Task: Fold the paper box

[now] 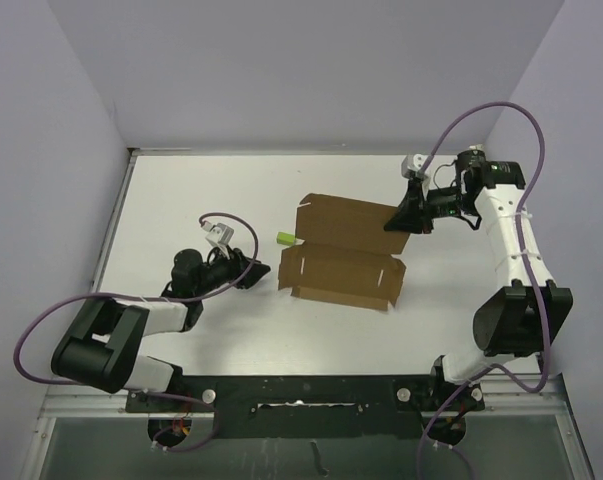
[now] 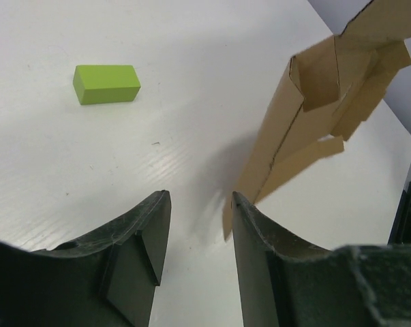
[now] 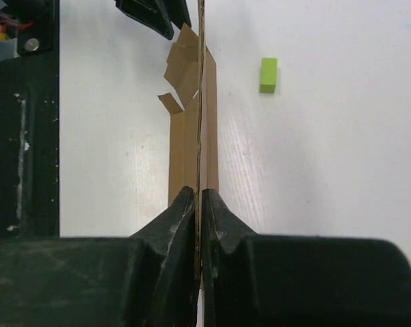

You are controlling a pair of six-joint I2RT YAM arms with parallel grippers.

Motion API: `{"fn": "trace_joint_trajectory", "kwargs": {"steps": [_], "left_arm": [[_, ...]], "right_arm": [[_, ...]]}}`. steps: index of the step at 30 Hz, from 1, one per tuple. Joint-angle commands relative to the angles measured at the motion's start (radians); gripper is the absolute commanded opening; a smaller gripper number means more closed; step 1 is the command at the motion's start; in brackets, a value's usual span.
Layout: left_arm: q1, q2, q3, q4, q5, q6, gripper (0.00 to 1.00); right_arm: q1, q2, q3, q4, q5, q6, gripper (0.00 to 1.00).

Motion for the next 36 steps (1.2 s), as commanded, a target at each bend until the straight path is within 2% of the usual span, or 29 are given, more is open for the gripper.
{"fn": "trace_joint_trajectory", "kwargs": {"steps": [1,4,8,14,26,36], "left_arm": [[0.006,0.019,0.065,0.100,0.047,-0.007,0.40],[0.006,0.049,0.079,0.128,0.065,0.023,0.41],[0.007,0.151,0.083,0.256,0.084,0.045,0.42],[0.040,0.258,0.059,0.439,0.072,0.074,0.42],[0.052,0.428,0.185,0.565,0.213,0.160,0.42],[0.051,0.566,0.338,0.594,0.336,0.122,0.42]], "right_arm": [[0.011,-0.106,0.036,0.121,-0.008,-0.003,0.00],[0.011,-0.099,0.051,0.089,-0.019,-0.072,0.00],[0.011,-0.083,-0.001,0.034,-0.029,-0.185,0.00],[0.010,-0.082,-0.074,0.018,0.002,-0.261,0.00],[0.010,-0.019,-0.052,0.079,0.036,-0.147,0.00],[0.000,0.064,0.029,0.042,0.034,-0.112,0.00]]}}
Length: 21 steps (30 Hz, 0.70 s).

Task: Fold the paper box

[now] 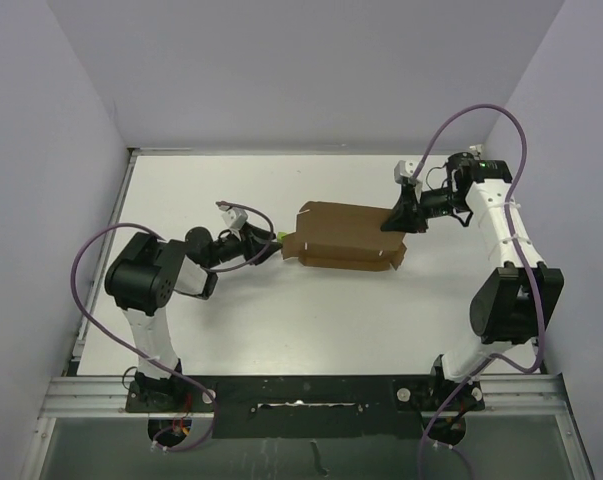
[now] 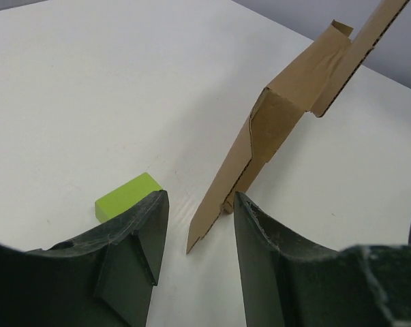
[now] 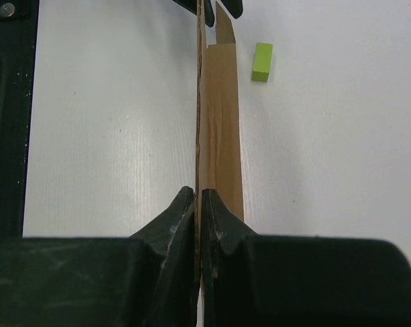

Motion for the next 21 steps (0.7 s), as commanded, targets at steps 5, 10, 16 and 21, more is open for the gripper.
{"fn": "trace_joint_trajectory", "kwargs": {"steps": [5,10,16,21], "left_arm": [[0.005,0.069,0.089,0.102,0.101,-0.009,0.42],[0.046,0.049,0.060,0.122,0.097,-0.041,0.38],[0.084,-0.011,0.020,0.113,0.047,-0.065,0.36],[0.060,-0.011,0.073,-0.054,-0.001,-0.023,0.25]], "right_arm": [[-0.019,0.048,0.111,-0.055,-0.019,0.032,0.00],[-0.029,0.072,0.142,-0.079,-0.025,0.035,0.00],[-0.031,0.080,0.140,-0.091,-0.029,0.023,0.00],[-0.031,0.080,0.141,-0.094,-0.034,0.020,0.00]]}}
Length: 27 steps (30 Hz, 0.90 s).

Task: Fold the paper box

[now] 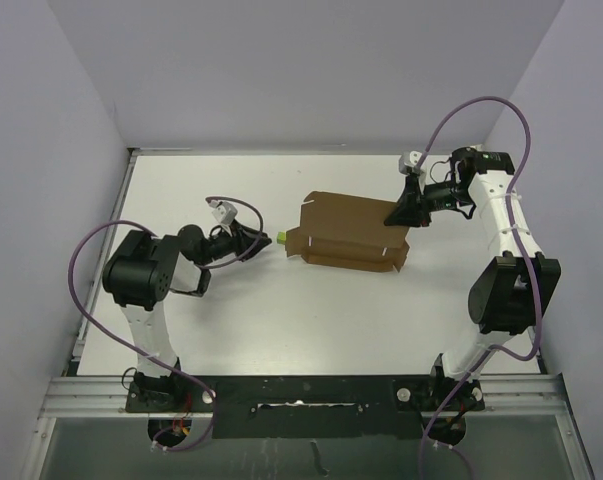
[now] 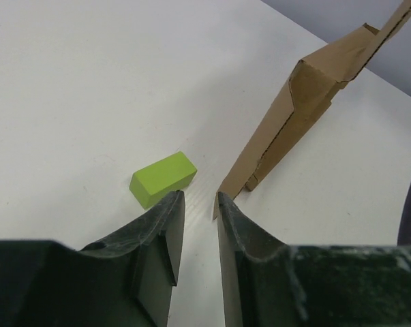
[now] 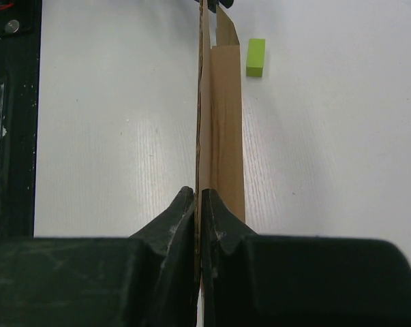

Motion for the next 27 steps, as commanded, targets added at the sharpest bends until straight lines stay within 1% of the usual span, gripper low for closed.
{"fn": "trace_joint_trajectory", "kwargs": {"steps": [1,5,7,14,23,27], "left_arm": [[-0.034,-0.055,0.054,-0.077,-0.057,0.044,0.22],[-0.078,-0.042,0.102,-0.181,-0.098,0.101,0.16],[-0.093,-0.022,0.124,-0.196,-0.105,0.106,0.15],[-0.135,0.046,0.170,-0.113,-0.038,0.126,0.16],[-0.159,0.104,0.151,0.081,0.054,0.123,0.22],[-0.164,0.112,0.160,0.089,0.067,0.111,0.25]], "right_arm": [[-0.008,-0.002,0.030,-0.028,-0.027,-0.008,0.00],[-0.008,0.000,0.031,-0.032,-0.032,-0.007,0.00],[-0.008,0.003,0.031,-0.033,-0.032,-0.008,0.00],[-0.008,0.007,0.034,-0.038,-0.037,-0.010,0.00],[-0.010,0.019,0.045,-0.039,-0.057,0.011,0.00],[-0.012,0.024,0.051,-0.042,-0.066,0.016,0.00]]}}
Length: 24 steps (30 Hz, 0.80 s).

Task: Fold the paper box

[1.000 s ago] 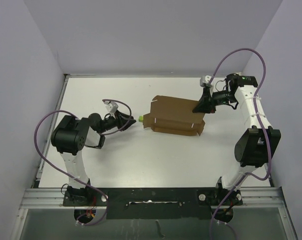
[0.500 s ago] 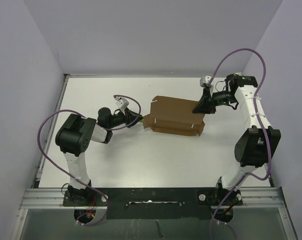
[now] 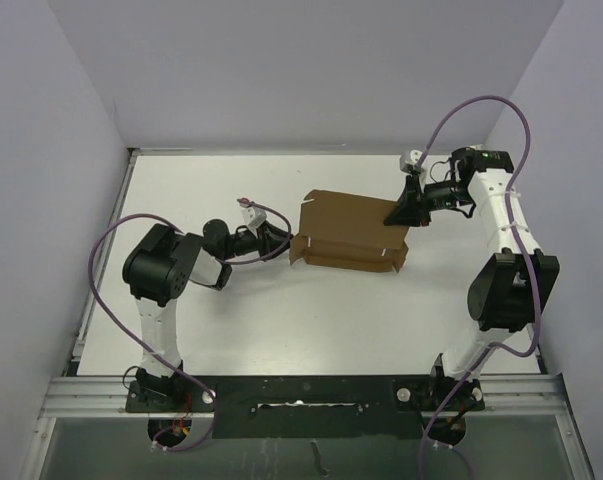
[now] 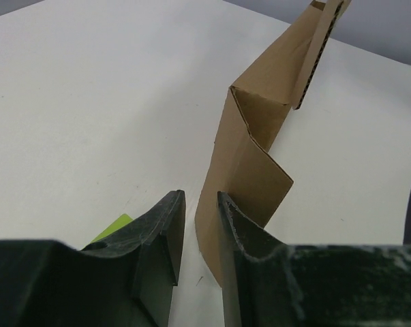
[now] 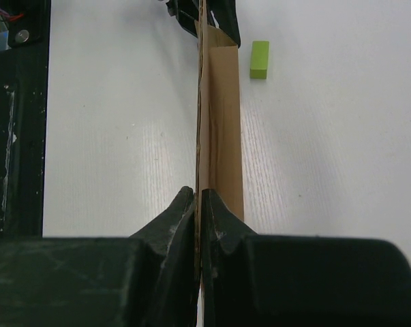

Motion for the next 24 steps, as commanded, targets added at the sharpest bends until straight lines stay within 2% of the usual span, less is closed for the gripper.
{"fn": "trace_joint_trajectory", "kwargs": {"steps": [1,16,24], "left_arm": [[-0.011,0.028,0.017,0.118,0.047,-0.003,0.25],[-0.072,0.020,0.029,0.071,-0.037,0.036,0.42],[-0.133,0.013,0.018,0.033,-0.196,0.115,0.48]], "right_arm": [[-0.008,0.009,0.037,-0.020,-0.050,0.013,0.00],[-0.008,0.029,0.051,-0.048,-0.078,0.017,0.00],[-0.008,0.037,0.054,-0.063,-0.084,0.004,0.00]]}}
